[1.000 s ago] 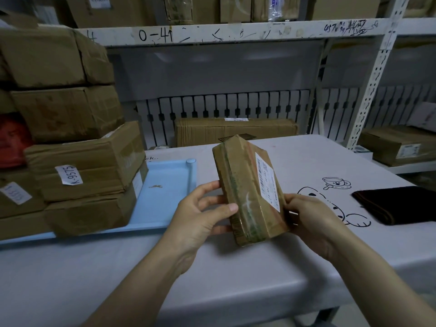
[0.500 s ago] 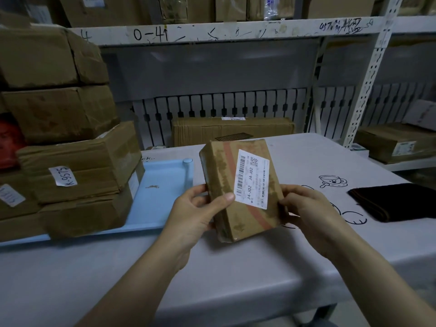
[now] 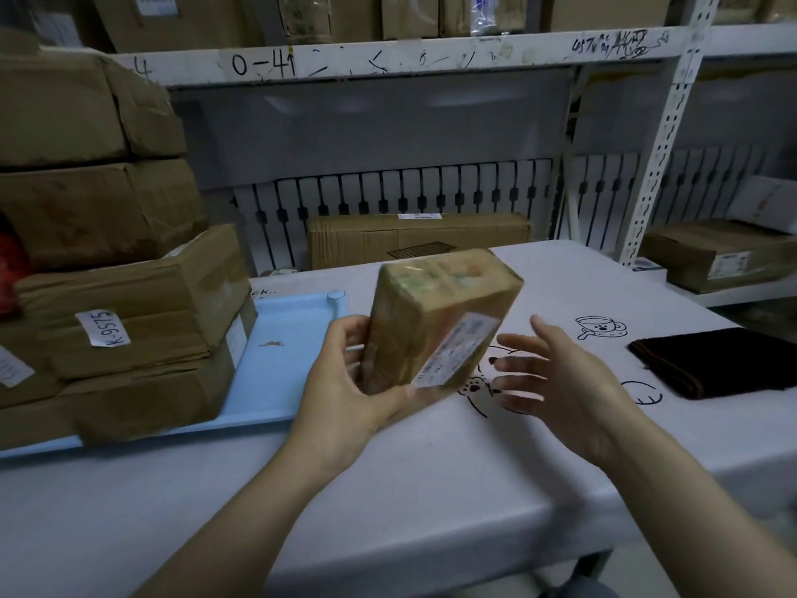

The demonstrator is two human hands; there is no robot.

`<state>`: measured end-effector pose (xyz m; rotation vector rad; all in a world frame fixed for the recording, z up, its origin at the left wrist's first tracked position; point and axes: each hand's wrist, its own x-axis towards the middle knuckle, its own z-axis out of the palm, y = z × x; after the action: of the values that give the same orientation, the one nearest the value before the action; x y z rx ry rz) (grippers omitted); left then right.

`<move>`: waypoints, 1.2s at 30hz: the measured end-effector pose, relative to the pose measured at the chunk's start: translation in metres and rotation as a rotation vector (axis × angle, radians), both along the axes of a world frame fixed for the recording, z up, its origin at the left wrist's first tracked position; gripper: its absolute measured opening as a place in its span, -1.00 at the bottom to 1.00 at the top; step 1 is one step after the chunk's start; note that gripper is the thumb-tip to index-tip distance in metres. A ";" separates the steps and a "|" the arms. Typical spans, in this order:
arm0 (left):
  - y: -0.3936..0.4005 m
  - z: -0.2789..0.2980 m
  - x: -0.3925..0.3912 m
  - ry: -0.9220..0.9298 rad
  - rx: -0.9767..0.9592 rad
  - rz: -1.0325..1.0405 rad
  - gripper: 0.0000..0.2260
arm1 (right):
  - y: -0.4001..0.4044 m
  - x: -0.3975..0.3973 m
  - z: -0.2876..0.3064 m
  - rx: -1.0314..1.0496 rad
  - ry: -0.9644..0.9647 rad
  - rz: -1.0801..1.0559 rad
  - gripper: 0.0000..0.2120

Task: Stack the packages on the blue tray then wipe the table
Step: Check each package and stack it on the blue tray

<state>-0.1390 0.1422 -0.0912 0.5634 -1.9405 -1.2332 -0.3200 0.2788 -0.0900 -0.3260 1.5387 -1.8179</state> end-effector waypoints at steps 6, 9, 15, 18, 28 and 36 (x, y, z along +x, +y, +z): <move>-0.026 -0.004 0.011 -0.152 -0.846 0.029 -0.36 | 0.003 0.002 0.005 -0.100 -0.195 0.185 -0.34; -0.036 -0.001 0.017 -0.172 -1.152 0.021 -0.40 | 0.004 0.009 0.005 -0.121 -0.158 0.263 -0.52; -0.047 -0.006 0.024 -0.094 -1.342 -0.024 -0.59 | 0.005 0.017 0.006 -0.164 -0.157 0.278 -0.80; -0.048 -0.006 0.025 -0.078 -1.355 -0.018 -0.57 | 0.004 0.015 0.004 -0.155 -0.149 0.269 -0.67; -0.047 0.000 0.023 -0.117 -1.318 -0.023 -0.52 | 0.006 0.014 0.007 -0.171 -0.150 0.271 -0.79; -0.027 0.029 0.017 -0.081 -0.501 -0.016 -0.45 | 0.001 0.007 0.009 -0.219 -0.082 0.136 -0.48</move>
<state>-0.1221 0.1150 -0.0622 0.3392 -2.2186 -0.6945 -0.3132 0.2793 -0.0807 -0.4431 1.2339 -1.8708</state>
